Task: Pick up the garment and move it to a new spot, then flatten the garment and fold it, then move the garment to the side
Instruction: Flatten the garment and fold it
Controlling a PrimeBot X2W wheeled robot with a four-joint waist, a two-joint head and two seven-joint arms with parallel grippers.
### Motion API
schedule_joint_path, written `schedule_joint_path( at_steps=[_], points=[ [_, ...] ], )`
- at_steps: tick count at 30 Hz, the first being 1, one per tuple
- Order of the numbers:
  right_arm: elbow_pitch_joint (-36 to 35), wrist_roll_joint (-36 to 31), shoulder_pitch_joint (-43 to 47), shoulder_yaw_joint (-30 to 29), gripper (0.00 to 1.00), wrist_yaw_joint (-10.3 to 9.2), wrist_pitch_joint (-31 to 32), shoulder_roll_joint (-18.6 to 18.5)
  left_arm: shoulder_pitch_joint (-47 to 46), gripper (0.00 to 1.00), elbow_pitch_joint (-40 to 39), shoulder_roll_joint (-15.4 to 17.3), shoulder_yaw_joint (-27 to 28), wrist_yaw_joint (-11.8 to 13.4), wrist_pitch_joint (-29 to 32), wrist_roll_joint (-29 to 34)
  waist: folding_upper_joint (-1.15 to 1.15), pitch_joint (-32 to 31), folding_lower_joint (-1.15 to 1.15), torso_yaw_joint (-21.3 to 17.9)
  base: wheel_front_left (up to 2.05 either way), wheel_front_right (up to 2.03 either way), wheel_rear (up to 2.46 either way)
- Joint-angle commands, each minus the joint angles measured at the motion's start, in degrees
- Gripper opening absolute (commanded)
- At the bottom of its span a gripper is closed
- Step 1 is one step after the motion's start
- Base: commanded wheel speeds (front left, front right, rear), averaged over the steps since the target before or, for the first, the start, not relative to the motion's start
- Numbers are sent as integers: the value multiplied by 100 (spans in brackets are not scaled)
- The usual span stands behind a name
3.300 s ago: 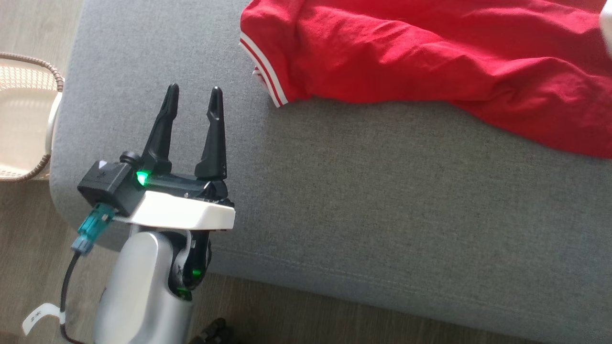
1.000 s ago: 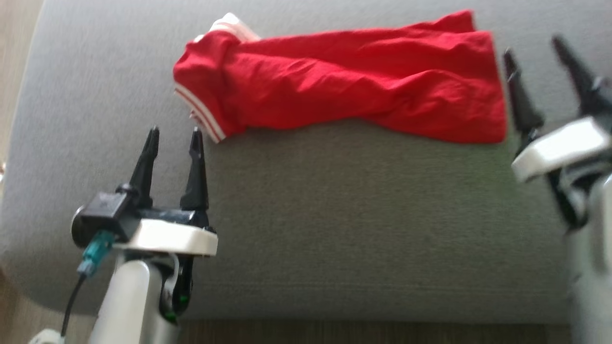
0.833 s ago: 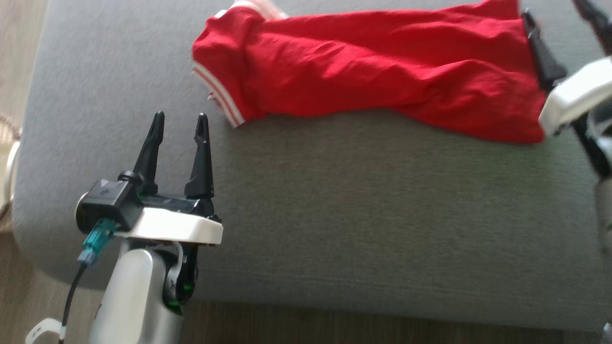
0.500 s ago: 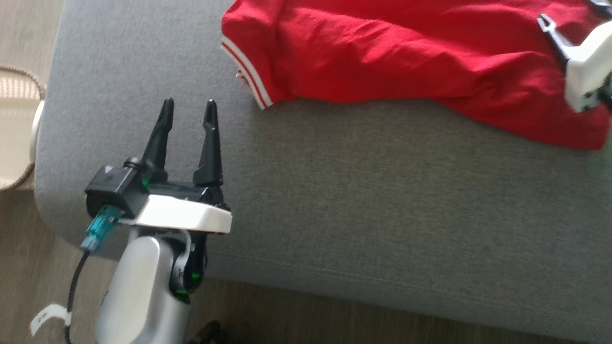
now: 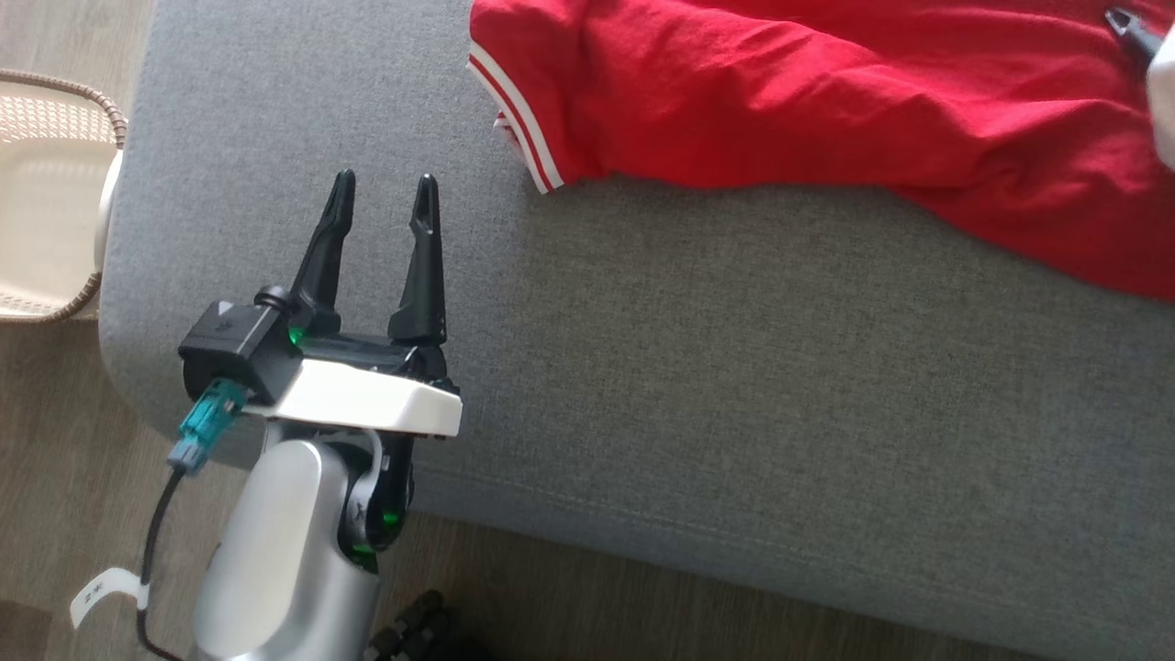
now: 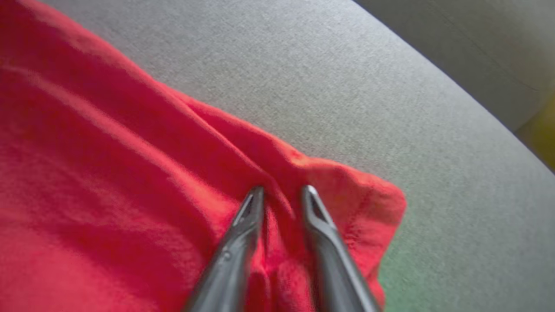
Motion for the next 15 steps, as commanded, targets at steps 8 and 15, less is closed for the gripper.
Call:
schedule_joint_path(
  at_steps=[8,15],
  points=[
    [-6,241,-61,522,0,-2,-379,-256,-135,100,-148,101,238,29,-29,36,0,-116,-1,-119,0,0,0],
    [410,-232,-751,214,0,-2,-1403,-109,-111,100,-169,101,299,9,-29,110,0,-211,-1,-208,0,0,0]
  ],
)
